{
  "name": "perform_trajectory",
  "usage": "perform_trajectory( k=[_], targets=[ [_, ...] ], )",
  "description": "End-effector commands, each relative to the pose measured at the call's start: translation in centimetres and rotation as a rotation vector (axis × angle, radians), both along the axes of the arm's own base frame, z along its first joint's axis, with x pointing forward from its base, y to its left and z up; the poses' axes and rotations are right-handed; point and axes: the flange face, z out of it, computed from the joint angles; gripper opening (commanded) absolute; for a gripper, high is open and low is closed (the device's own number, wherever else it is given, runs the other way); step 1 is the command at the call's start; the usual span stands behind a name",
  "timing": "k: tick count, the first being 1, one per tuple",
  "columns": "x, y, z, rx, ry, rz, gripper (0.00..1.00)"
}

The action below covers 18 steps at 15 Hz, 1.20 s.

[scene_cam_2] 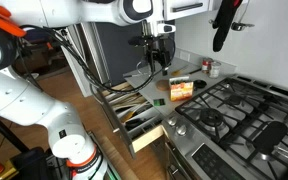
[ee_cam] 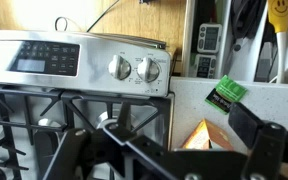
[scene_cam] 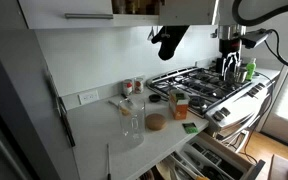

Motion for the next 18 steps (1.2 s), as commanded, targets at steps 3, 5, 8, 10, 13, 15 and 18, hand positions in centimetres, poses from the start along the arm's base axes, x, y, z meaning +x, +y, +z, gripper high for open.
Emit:
perform_trajectory(
  k=[3,5,8,10,13,15,18],
  targets=[
    [0.0,0.0,0.0,0.0,0.001,0.0,1.0],
    [0.0,0.0,0.0,0.0,0.001,0.0,1.0],
    [0.0,0.0,0.1,0.0,0.001,0.0,1.0],
    [0.0,0.0,0.0,0.0,0.001,0.0,1.0],
    [1.3,2.5,0.4,0.013,-0.016,0.023,1.0],
    [2.1,5.0,0.5,0.031,-0.02,0.055,1.0],
    [3.0,9.3,0.1,0.061,-0.001,0.083,1.0]
  ],
)
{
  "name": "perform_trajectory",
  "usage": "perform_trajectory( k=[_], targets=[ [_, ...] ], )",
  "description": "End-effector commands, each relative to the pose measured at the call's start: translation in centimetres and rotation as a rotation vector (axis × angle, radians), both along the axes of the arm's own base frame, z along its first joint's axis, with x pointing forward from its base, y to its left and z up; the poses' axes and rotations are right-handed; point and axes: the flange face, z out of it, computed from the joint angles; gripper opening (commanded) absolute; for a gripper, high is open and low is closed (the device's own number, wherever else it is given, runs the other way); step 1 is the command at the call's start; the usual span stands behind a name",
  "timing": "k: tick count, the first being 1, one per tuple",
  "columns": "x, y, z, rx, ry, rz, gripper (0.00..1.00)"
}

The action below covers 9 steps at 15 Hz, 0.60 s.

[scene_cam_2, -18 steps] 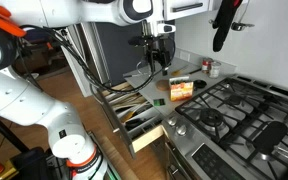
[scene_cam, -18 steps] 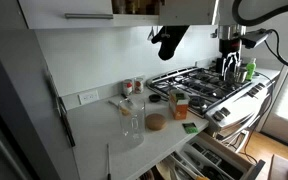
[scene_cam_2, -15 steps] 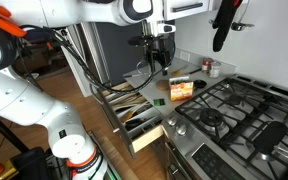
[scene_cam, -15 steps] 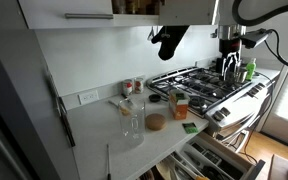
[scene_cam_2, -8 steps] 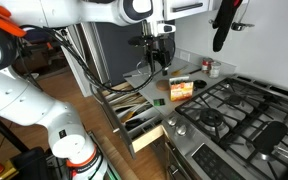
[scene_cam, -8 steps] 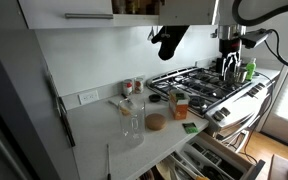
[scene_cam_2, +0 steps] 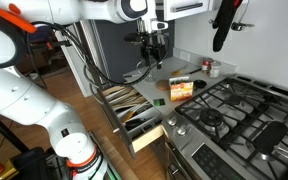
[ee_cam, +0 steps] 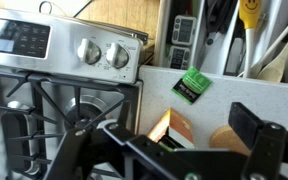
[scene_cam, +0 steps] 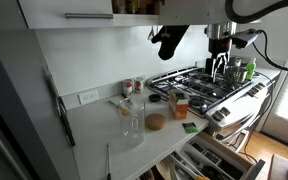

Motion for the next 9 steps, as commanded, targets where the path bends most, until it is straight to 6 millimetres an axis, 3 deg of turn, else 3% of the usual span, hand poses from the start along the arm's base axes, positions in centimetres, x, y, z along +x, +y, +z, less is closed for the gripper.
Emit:
perform_trajectory(
  k=[1,3,9],
  targets=[
    [0.4,1.4,-0.1,0.008,0.002,0.011,1.0],
    [0.6,2.5,-0.2,0.004,0.004,0.024,1.0],
    [0.6,1.6,-0.1,0.008,0.002,0.01,1.0]
  ],
)
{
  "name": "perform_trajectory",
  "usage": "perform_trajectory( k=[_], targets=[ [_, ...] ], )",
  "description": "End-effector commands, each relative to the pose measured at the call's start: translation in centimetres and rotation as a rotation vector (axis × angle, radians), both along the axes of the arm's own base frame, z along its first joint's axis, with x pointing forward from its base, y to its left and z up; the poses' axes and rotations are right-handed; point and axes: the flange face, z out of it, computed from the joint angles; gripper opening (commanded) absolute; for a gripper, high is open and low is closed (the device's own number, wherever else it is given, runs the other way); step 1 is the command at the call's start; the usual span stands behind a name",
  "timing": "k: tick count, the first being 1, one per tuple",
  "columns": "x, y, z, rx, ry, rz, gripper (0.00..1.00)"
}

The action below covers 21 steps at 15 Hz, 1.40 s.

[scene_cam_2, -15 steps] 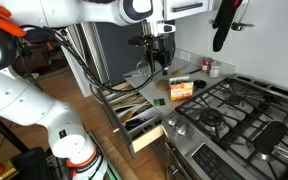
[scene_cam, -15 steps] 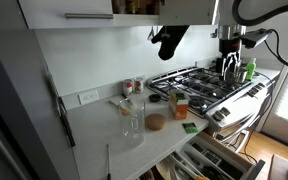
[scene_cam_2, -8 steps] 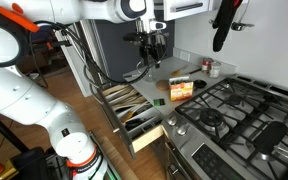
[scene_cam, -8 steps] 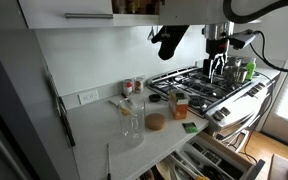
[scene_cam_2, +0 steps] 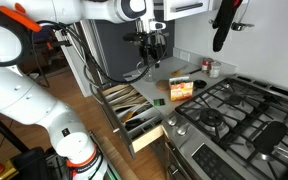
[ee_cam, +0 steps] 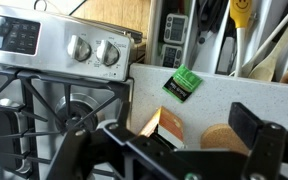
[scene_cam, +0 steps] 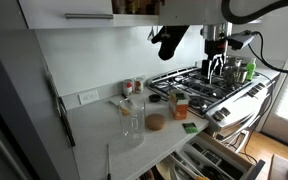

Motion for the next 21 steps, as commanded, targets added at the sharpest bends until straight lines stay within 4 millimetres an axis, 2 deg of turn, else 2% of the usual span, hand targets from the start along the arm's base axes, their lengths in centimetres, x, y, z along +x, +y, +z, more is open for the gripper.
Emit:
perform_trajectory(
  k=[1,4,7,10,12,13,15,20,21],
  targets=[
    [0.0,0.0,0.1,0.0,0.001,0.0,1.0],
    [-0.2,3.1,-2.0,0.042,0.033,0.052,1.0],
    [-0.8,8.1,-4.6,0.167,0.084,0.044,1.0],
    [-0.4,12.5,-6.8,0.263,0.042,-0.006,1.0],
    [0.0,14.6,-8.3,0.254,-0.006,-0.048,1.0],
    [0.0,13.5,-6.8,0.239,0.02,-0.002,1.0],
    [0.2,14.3,-7.5,0.237,0.02,0.003,1.0],
    [0.4,13.7,-6.9,0.241,0.01,-0.005,1.0],
    [1.0,14.9,-7.5,0.253,0.0,0.033,1.0]
  ],
)
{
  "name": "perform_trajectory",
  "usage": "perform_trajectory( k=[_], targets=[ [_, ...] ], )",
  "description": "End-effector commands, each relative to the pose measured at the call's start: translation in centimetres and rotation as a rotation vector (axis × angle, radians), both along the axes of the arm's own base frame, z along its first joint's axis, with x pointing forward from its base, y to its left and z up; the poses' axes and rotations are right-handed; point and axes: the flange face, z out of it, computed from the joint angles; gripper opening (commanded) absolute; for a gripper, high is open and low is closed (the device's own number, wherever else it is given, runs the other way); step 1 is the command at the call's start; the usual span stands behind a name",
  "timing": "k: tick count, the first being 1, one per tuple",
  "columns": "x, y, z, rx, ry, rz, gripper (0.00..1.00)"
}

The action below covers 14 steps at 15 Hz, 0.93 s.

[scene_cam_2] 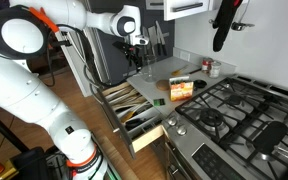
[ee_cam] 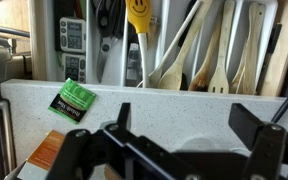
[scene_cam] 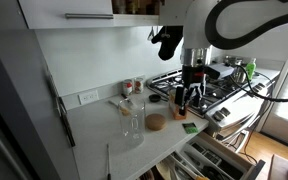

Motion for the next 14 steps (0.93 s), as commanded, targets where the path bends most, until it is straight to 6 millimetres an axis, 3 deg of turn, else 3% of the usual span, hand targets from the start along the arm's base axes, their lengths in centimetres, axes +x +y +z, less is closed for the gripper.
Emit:
perform_trajectory(
  k=[1,5,9,10,14],
  targets=[
    [0.7,1.8,-0.9,0.019,-0.01,0.058,1.0],
    [1.3,6.7,-2.9,0.03,-0.036,0.169,1.0],
    [2.1,11.3,-4.8,0.006,-0.063,0.161,1.0],
    [1.3,9.9,-4.1,0.017,-0.053,0.167,1.0],
    [2.0,11.4,-4.9,0.019,-0.053,0.173,1.0]
  ],
)
